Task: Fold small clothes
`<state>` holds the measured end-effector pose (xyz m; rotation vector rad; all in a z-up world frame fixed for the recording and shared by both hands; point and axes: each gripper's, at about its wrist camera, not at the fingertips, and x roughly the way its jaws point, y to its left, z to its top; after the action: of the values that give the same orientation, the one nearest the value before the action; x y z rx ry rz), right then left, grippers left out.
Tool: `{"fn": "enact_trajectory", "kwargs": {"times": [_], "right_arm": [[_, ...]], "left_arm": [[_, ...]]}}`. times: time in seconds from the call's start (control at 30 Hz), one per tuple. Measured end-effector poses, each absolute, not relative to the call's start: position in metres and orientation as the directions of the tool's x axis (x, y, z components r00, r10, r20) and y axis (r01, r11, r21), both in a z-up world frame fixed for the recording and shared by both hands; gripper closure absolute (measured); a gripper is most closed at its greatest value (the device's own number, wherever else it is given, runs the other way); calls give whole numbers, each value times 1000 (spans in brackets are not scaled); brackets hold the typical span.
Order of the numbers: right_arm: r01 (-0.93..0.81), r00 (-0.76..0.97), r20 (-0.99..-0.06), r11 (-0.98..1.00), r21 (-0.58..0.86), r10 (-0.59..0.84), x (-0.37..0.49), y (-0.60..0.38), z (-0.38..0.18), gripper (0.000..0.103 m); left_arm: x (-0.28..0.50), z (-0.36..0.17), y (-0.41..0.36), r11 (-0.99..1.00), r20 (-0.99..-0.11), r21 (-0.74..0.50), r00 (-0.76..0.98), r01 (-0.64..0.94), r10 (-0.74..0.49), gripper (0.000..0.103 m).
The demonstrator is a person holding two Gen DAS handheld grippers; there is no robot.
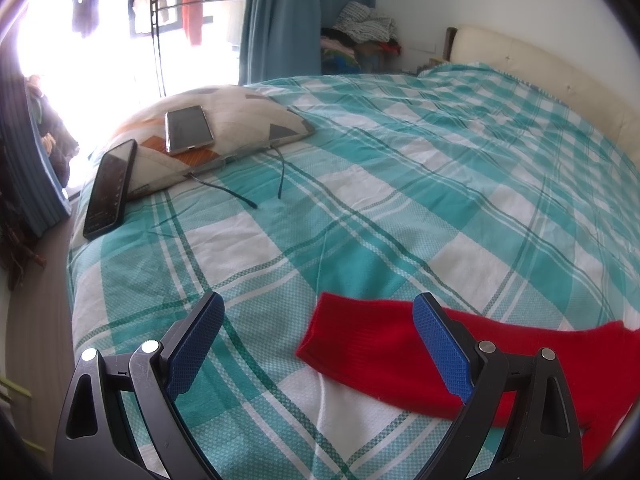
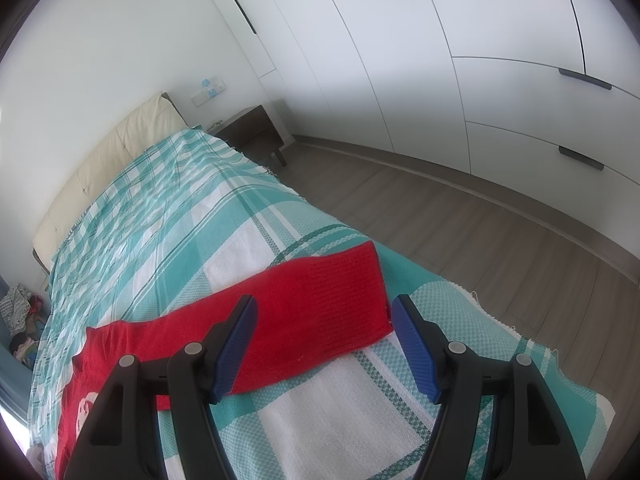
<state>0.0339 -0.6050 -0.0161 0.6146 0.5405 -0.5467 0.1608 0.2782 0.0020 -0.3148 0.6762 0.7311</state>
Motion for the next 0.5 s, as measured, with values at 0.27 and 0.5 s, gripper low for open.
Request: {"fn": "enact_trajectory", "kwargs": {"times": [0.27,0.5], "right_arm": [[617,728,-613,682,393,-306,33,-604,-16,34],[577,775,-583,650,495,-243,23,-625,-17,34]], "left_arm": [[160,3,277,711,-666,-37,548,-702,506,7],[158,0,280,709,-678,-92,566,-699,470,7]]}}
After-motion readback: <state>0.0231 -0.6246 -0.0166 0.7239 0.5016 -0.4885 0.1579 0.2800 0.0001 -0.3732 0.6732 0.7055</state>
